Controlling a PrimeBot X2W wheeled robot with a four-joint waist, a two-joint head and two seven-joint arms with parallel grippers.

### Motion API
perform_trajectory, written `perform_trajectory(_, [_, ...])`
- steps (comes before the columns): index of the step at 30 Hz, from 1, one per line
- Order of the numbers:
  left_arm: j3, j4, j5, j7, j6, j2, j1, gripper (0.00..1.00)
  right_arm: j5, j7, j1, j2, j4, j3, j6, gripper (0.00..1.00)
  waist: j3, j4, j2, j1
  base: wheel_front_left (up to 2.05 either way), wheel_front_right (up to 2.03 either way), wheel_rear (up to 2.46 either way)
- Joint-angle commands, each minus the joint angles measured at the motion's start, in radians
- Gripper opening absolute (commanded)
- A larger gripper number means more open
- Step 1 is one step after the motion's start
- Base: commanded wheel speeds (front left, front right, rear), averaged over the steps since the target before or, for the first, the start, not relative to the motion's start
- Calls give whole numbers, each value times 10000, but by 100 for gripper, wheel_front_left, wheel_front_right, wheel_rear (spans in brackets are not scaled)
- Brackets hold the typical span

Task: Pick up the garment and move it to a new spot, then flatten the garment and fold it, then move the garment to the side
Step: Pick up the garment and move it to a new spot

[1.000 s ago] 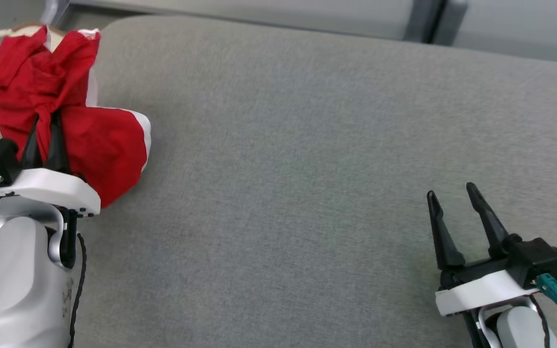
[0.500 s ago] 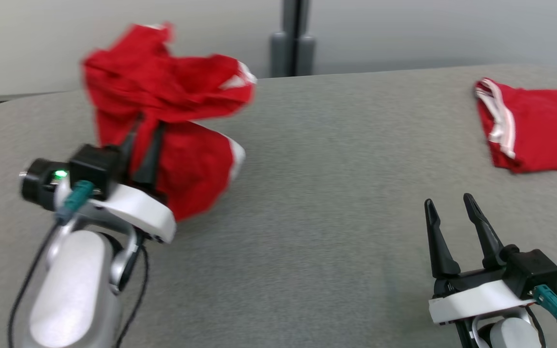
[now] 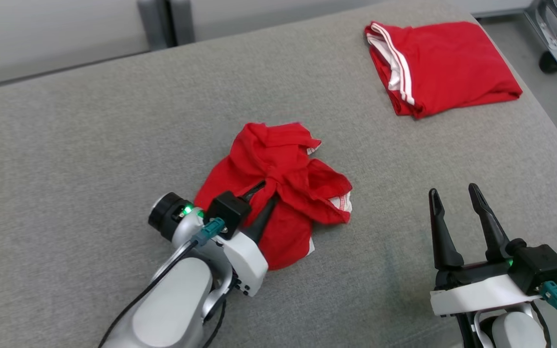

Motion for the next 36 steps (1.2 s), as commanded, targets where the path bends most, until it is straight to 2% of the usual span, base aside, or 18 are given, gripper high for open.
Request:
perform_trajectory(1, [-287, 183, -238, -311, 5, -58, -284, 100, 34, -10, -137, 3, -50, 4, -19, 100, 418, -356, 0, 0, 0, 0, 0])
perform_trajectory(5, [-1071, 307, -1096, -928, 5, -127, -574, 100, -7, -12, -109, 30, 4, -31, -19, 100, 329, -111, 0, 0, 0, 0, 0])
perform_trajectory(9, [-1052, -333, -1657, -1228, 108, -185, -527, 100, -45, -10, 39, 30, 101, 21, -19, 100, -129, 495, 0, 0, 0, 0, 0])
perform_trajectory(12, [-848, -1296, -1257, -1280, 728, -94, -159, 100, -64, -12, 181, -24, 183, 97, -19, 100, -579, 1115, 0, 0, 0, 0, 0])
perform_trajectory(16, [-164, -2993, -1044, -1274, 1497, 324, 1068, 100, -28, -10, 405, -141, 336, 204, -19, 100, -1176, 2048, 0, 0, 0, 0, 0])
perform_trajectory(17, [-164, -2993, -1044, -1274, 1497, 324, 1068, 100, -28, -10, 405, -141, 336, 204, -19, 100, -1176, 2048, 0, 0, 0, 0, 0])
perform_trajectory(20, [669, -3944, -1302, -1277, 2036, 470, 2264, 100, 37, -10, 522, -185, 468, 369, -19, 100, -1524, 2685, 0, 0, 0, 0, 0])
perform_trajectory(21, [1281, -4365, -1261, -1278, 2342, 620, 3010, 100, 69, -10, 599, -196, 523, 468, -19, 100, -1720, 3028, 0, 0, 0, 0, 0])
perform_trajectory(24, [2157, -4936, -1132, -1279, 2617, 574, 4172, 100, 127, -10, 710, -183, 626, 576, -19, 100, -1990, 3415, 0, 0, 0, 0, 0])
perform_trajectory(29, [3205, -5455, -705, -1280, 2530, 259, 5912, 100, 133, -10, 1050, -138, 837, 530, -19, 100, -2440, 3803, 0, 0, 0, 0, 0])
perform_trajectory(36, [3548, -5117, 263, -1282, 2200, -70, 7211, 100, 51, -11, 1522, -110, 1087, 323, -19, 100, -2811, 3893, 0, 0, 0, 0, 0])
